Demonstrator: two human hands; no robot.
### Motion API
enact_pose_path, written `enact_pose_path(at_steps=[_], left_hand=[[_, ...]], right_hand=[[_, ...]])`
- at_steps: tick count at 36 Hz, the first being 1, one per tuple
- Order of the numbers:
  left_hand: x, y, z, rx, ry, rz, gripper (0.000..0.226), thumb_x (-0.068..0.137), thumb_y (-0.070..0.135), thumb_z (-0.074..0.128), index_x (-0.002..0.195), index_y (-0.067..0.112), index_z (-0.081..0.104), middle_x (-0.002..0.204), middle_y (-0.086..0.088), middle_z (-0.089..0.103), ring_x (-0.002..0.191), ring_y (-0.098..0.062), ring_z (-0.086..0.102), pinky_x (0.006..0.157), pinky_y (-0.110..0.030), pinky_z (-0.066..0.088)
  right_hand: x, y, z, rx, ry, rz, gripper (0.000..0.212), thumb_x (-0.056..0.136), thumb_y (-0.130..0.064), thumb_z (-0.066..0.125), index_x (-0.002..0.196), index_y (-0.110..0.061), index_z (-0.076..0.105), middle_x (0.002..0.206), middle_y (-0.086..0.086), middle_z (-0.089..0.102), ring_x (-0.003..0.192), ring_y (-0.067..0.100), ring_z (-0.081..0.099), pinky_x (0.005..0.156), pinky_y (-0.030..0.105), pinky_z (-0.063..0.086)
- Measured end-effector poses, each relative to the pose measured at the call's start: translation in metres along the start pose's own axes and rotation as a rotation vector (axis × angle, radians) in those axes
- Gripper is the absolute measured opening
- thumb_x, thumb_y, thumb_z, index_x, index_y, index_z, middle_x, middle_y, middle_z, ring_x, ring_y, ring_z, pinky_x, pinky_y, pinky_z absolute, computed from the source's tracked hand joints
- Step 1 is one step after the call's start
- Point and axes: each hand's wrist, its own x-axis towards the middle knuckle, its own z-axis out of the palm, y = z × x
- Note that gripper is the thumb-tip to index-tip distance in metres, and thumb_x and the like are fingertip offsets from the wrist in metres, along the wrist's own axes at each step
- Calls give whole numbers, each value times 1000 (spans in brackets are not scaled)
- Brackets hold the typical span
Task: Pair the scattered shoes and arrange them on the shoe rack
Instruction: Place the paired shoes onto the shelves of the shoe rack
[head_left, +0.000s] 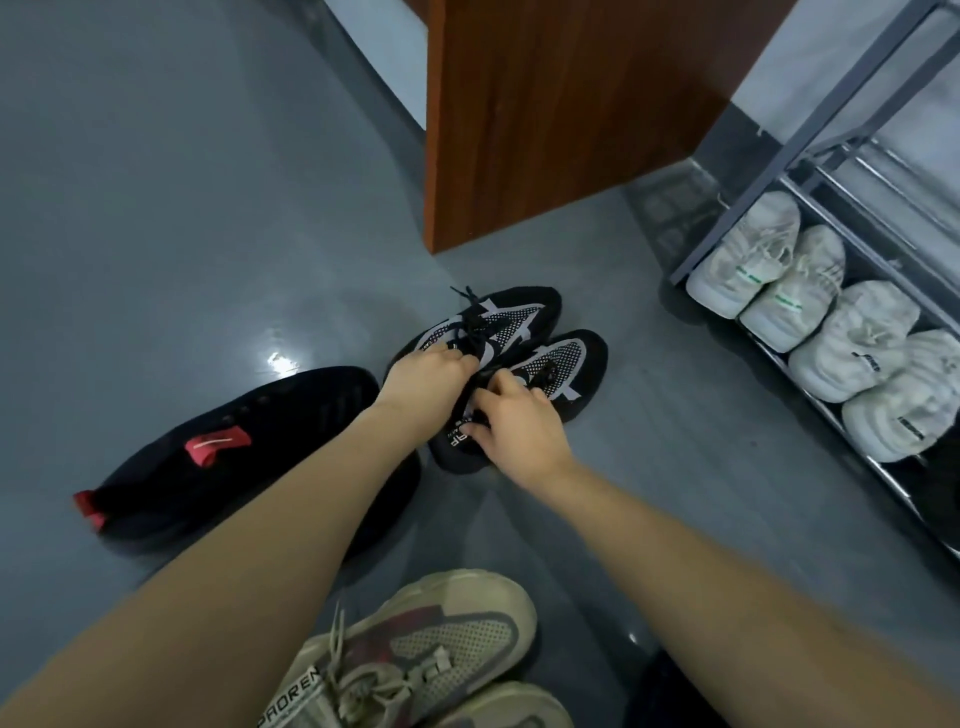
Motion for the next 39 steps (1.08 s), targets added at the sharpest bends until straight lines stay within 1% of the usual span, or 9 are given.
enact_pose_path(at_steps=[5,10,14,19,22,25,30,34,39], left_hand=[[-2,9,3,-105,43,-1,38,89,3,45,124,15,52,120,-5,57,114,-23,50,83,-29,40],[9,33,11,-205,146,28,34,90,10,47,120,23,55,110,3,66,108,-18,55,91,-28,22],[14,51,21,-337,145,2,34,87,7,50,118,21,56,109,3,66,110,-17,55,99,-31,23],[9,60,26,-371,16,-82,25,88,5,48,113,5,47,106,-14,59,97,-32,56,76,-40,48],[7,54,26,-247,-60,-101,25,85,9,53,107,4,44,105,-15,57,96,-31,53,71,-35,43],[7,49,24,-96,-148,10,31,86,20,57,112,8,46,112,-10,55,107,-27,49,83,-32,41],[-2,54,32,67,-125,120,42,83,8,57,121,13,42,123,-5,48,116,-24,44,92,-29,35],[-8,53,39,89,-65,117,38,80,3,54,115,14,43,119,-2,52,113,-21,46,89,-26,31],[-6,47,30,119,-59,144,33,84,13,58,113,17,44,115,2,53,108,-18,52,84,-26,30]], right_hand=[[-16,22,-11,-275,4,-152,25,59,-32,86,75,-20,71,73,5,56,67,25,59,61,29,43],[-27,51,-18,-281,9,-10,33,47,-25,92,69,-16,70,69,9,57,55,28,58,56,29,45],[-40,65,-19,-217,-51,84,18,87,-15,62,103,-9,65,99,11,60,90,34,59,76,34,40],[-45,64,-10,-29,33,55,26,83,5,49,103,-9,58,98,5,60,95,28,52,69,26,32],[-45,64,-10,34,-10,166,35,86,-6,52,120,-11,43,106,9,58,102,27,50,74,30,38],[-48,68,-9,-9,-76,277,36,86,-24,54,116,-9,42,109,10,57,105,28,46,85,32,36],[-40,65,-7,-132,-135,80,36,79,-38,58,103,-13,50,107,1,48,111,26,36,100,33,20],[-40,69,-3,-142,-104,-88,42,72,-32,69,103,-9,51,106,2,49,118,24,39,115,32,-4],[-41,73,1,-100,-235,-166,51,72,-27,75,109,-7,47,106,4,48,111,22,44,117,30,4]])
